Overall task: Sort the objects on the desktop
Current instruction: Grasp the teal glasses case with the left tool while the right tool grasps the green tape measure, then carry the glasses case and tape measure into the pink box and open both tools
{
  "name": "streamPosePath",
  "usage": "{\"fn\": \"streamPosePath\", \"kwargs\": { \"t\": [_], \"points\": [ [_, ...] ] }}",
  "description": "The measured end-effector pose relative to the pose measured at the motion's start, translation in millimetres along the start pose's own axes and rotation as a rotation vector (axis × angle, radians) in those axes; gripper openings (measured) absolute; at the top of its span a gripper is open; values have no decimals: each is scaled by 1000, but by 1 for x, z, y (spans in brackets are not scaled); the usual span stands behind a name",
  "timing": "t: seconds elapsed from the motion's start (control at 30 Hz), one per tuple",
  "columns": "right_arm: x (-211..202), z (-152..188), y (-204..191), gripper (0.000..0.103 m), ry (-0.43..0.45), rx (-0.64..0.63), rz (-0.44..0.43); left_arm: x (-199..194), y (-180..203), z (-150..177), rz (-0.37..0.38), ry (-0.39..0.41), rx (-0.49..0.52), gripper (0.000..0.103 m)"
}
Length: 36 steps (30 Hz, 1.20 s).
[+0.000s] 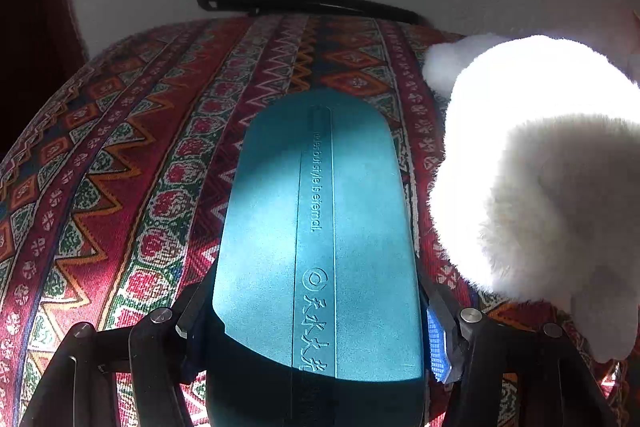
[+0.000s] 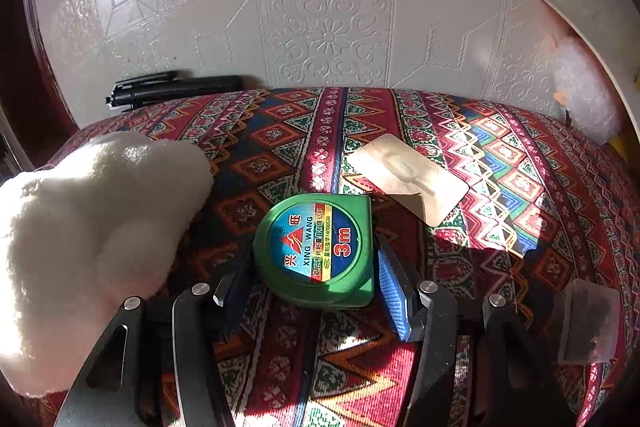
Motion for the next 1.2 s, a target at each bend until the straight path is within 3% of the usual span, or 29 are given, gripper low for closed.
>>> {"fn": "streamPosePath", "kwargs": {
  "t": [0.1,0.3,0.43,0.53,0.67,0.9,1.0,1.2],
  "points": [
    [-15,20,-1,59,-16,-12,13,-5,-5,9,-29,7,-26,67],
    [-62,81,-4,59,-54,-50,52,-39,-15,48,-9,12,-138,67],
    [-104,129,-19,59,-87,-122,86,-70,-16,82,-21,-46,-118,67],
    [-136,162,-24,59,-114,-151,83,-102,-36,108,25,-102,-190,67],
    [-175,199,-27,59,-171,-168,91,-148,-63,157,8,-128,-246,66],
    [-255,229,-39,59,-100,-192,113,-205,-61,242,-51,-138,-205,66],
    [-289,241,-44,59,-67,-202,122,-214,-54,257,-92,-119,-171,66],
    [-353,247,-50,59,27,-200,130,-228,-49,259,-59,-74,-207,66]
  ]
}}
Point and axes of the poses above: each gripper's, at about its wrist camera, not at the fingertips, and x roughly the way its jaws point, y to its right, z to its underside, the point moved 5 cm from there along x, roughly the way its jaws point, and after that the axes turned 3 degrees about -x, right-handed, at the moved point
